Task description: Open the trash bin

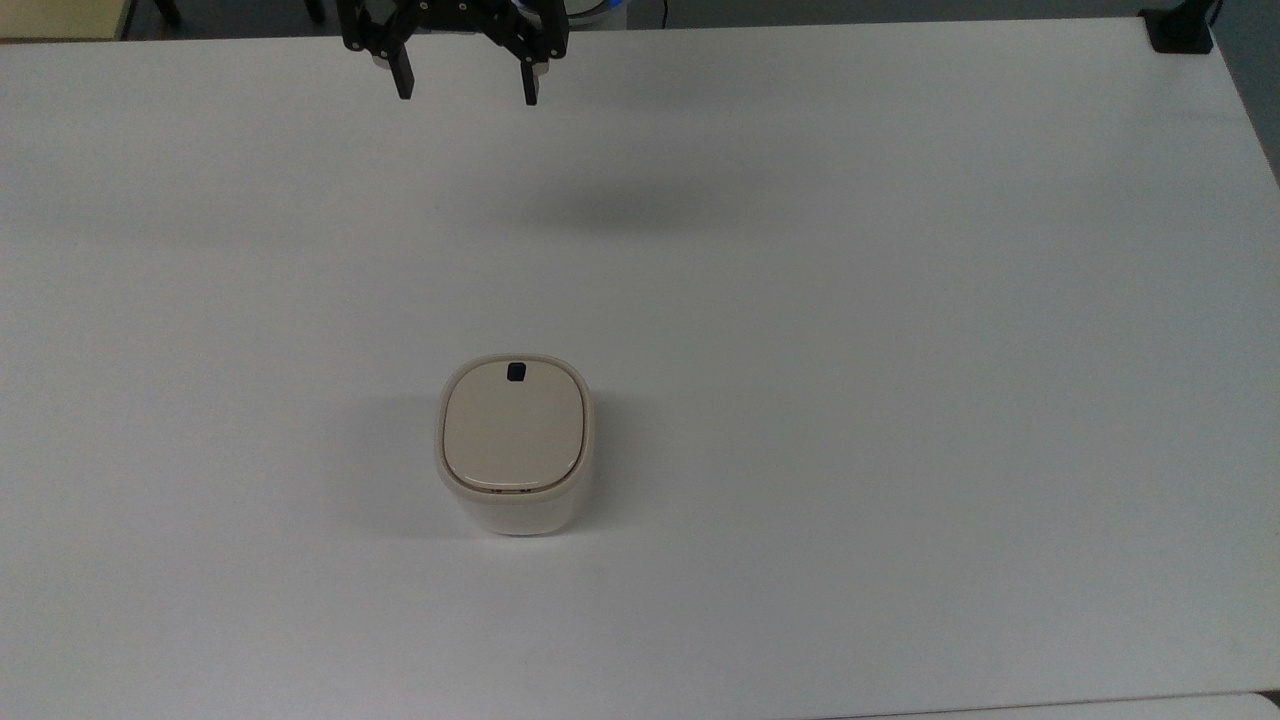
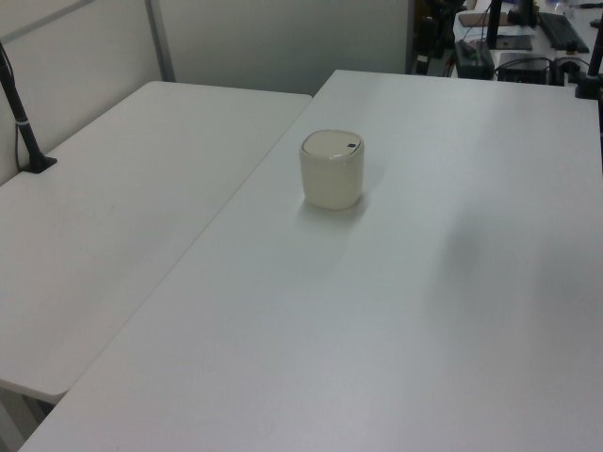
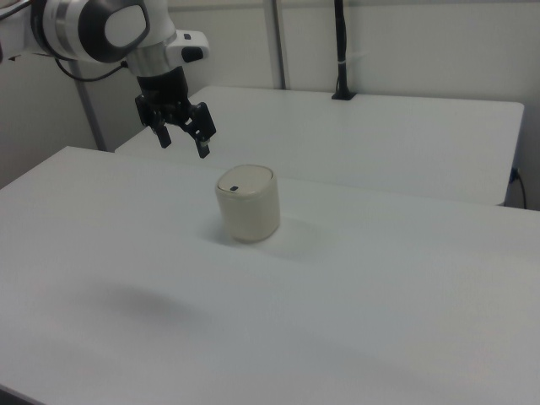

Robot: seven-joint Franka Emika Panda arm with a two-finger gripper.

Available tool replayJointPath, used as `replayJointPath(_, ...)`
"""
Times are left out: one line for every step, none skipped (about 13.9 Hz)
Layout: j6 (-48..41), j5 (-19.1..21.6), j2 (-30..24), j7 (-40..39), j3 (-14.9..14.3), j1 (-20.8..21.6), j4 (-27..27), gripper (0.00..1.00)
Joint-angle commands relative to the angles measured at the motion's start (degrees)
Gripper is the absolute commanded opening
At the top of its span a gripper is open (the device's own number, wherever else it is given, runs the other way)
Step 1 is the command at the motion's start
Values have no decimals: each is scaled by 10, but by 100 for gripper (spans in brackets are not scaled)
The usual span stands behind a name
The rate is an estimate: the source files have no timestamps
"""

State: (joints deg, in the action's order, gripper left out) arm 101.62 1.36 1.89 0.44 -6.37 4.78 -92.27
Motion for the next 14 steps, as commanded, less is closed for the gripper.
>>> replayJointPath(-10,-4,-4,-5,0,3,-1,100)
replayJointPath(-9,-4,-3,-4,0,3,-1,100)
replayJointPath(-8,-4,-3,-3,0,3,-1,100)
replayJointPath(-8,-3,-2,-8,0,3,-1,100)
replayJointPath(-5,-3,0,-9,0,3,-1,100)
replayJointPath(-2,-2,2,-10,0,3,-1,100)
replayJointPath(0,-3,7,-11,0,3,0,100)
replayJointPath(6,-3,8,-11,0,3,0,100)
replayJointPath(23,-4,13,-12,0,3,-1,100)
replayJointPath(40,-4,17,-11,0,4,0,100)
replayJointPath(51,-4,26,-7,0,5,2,98)
replayJointPath(60,-4,29,-2,2,5,2,94)
replayJointPath(70,-3,31,11,2,6,1,88)
replayJointPath(81,1,32,36,2,5,0,82)
